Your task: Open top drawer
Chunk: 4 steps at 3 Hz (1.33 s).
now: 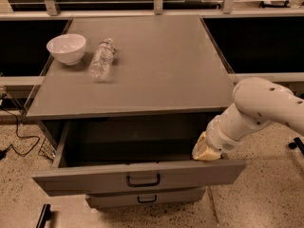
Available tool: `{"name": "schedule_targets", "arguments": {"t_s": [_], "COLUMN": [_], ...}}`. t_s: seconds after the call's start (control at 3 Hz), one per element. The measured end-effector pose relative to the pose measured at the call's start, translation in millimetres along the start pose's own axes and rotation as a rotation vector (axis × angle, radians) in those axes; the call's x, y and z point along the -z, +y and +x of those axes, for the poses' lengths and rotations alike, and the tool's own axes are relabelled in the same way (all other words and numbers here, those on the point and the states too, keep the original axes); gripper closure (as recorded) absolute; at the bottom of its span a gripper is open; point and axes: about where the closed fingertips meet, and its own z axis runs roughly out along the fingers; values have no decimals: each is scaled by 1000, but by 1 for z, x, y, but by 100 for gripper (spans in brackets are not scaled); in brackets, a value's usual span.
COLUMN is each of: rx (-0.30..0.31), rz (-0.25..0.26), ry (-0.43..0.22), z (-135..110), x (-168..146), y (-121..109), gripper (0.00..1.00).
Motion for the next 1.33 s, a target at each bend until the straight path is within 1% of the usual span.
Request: {"name": "schedule_targets", "arguments": {"t_s": [0.33, 0.67, 1.33], "rx": [0, 2, 3], "rz": [0, -9, -9], "ry": [0, -1, -1], "z": [-1, -2, -2], "x": [2, 0, 0], "y": [0, 1, 1], "gripper": [100, 74, 27]}}
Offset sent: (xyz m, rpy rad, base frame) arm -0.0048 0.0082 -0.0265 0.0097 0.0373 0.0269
